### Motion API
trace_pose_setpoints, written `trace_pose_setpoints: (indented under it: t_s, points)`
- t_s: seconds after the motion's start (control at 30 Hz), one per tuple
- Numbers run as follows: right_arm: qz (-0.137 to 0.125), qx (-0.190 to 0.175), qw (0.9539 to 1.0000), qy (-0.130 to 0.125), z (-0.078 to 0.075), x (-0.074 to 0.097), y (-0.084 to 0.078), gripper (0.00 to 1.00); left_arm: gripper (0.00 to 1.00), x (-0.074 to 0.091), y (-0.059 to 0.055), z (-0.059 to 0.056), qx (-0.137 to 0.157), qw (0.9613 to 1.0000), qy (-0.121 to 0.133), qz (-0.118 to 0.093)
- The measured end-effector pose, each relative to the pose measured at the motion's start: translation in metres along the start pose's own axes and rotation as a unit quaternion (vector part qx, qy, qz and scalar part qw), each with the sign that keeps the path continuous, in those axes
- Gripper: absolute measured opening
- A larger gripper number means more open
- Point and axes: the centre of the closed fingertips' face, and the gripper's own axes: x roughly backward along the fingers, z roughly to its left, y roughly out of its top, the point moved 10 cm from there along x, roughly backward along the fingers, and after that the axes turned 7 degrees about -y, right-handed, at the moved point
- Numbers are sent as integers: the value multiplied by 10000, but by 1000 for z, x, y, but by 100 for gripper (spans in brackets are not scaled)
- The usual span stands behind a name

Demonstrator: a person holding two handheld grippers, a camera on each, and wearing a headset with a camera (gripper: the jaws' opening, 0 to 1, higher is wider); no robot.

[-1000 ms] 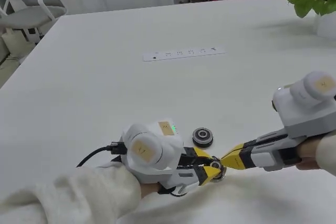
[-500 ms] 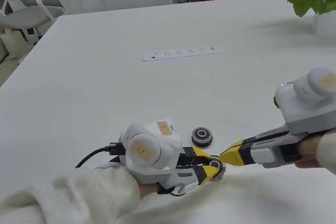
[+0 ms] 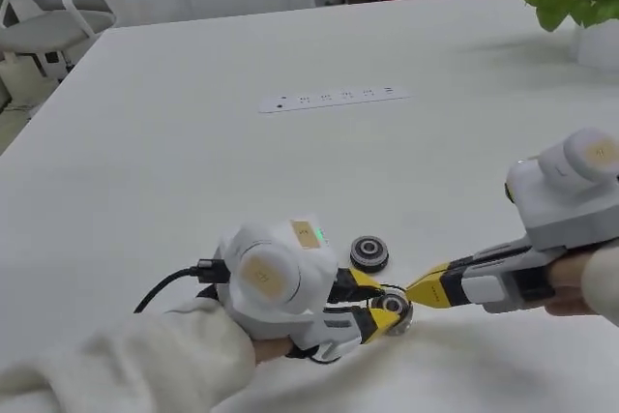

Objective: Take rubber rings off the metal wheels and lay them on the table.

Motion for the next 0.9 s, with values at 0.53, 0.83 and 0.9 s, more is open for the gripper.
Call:
trace_pose_setpoints:
  t_s: [0.53, 0.83, 0.9]
  points:
    - [-151, -138, 9998, -64, -3, 6, 4, 0, 33, 32, 21, 8, -303, 9992, 209, -130]
    - [-279, -209, 9994, -85, -4, 9, 8, 0, 41, 53, 22, 16, -277, 9988, 390, -64]
    - [-303, -213, 9993, -81, -3, 10, 8, 0, 44, 56, 23, 17, -209, 9989, 397, -97]
